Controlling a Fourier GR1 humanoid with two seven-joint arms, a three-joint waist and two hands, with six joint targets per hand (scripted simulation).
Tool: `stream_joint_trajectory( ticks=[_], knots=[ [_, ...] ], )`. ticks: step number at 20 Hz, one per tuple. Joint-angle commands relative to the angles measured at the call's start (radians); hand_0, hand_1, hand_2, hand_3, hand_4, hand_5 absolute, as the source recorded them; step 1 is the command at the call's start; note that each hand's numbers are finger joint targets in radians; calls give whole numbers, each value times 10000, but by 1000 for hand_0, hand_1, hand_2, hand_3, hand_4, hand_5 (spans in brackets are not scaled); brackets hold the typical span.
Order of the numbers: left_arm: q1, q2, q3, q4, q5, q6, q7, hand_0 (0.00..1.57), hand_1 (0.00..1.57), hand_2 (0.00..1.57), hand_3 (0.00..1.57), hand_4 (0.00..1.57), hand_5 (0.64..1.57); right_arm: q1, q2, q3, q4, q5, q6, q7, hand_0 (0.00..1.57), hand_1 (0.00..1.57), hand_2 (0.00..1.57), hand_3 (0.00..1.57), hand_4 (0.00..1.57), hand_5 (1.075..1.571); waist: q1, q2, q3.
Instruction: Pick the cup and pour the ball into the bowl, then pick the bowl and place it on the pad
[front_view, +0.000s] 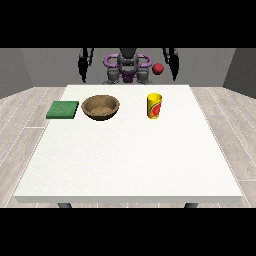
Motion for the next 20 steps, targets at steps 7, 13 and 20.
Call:
stream_joint_trajectory(
  ticks=[7,13,20],
  knots=[
    [-1073,-208,195,-1778,1137,-214,966,0,0,0,0,0,1535,-1221,592,531,-2038,-446,-137,890,0,0,0,305,1058,1571,131,-4128,-305],
    [-798,-896,158,-2759,2616,274,3705,0,0,0,0,0,1550,-933,991,3007,-2212,-385,-3314,3952,0,0,0,0,724,1570,636,-5159,-247],
    [-1462,-621,-137,-2858,2014,211,3130,0,0,0,0,0,1520,-3394,1004,5077,-2597,747,-5381,5177,0,0,0,0,356,1569,-117,-2998,-248]
  ],
)
